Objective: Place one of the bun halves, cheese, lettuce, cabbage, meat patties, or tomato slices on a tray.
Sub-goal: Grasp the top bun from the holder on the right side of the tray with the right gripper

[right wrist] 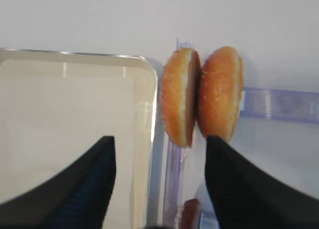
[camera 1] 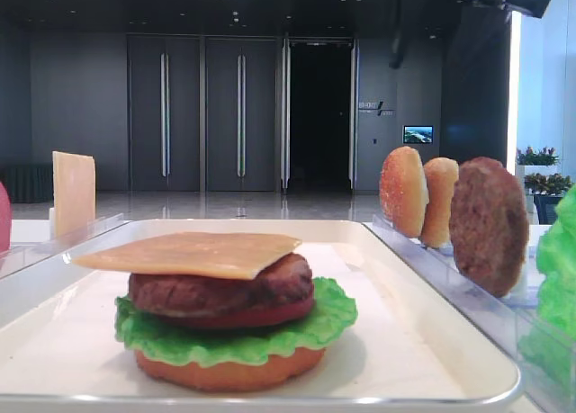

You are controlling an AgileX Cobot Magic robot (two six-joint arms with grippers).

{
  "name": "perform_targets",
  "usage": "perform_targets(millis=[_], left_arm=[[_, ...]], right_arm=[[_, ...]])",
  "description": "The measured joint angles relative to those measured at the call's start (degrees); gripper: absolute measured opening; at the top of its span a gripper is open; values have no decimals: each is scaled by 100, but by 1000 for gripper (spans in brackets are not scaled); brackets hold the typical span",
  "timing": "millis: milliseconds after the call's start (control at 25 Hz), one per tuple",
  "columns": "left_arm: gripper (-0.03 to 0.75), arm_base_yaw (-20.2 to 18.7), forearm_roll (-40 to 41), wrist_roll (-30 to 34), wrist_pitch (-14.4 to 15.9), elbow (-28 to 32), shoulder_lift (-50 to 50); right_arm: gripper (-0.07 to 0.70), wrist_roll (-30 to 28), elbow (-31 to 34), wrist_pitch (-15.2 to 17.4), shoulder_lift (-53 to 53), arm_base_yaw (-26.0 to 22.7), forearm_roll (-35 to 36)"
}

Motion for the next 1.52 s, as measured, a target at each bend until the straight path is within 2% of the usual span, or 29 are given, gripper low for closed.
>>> perform_targets(millis=[200, 720, 1200, 1520], left_arm=[[0, 0, 0, 0, 0, 0, 0], [0, 0, 0, 0, 0, 0, 0], [0, 0, 0, 0, 0, 0, 0], [0, 0, 0, 0, 0, 0, 0]], right_arm=[[411, 79, 0, -214, 72, 186, 20], [411, 32, -1, -282, 682, 192, 42], [411, 7, -1, -593, 974, 192, 0], [411, -30, -1, -618, 1174, 192, -2]])
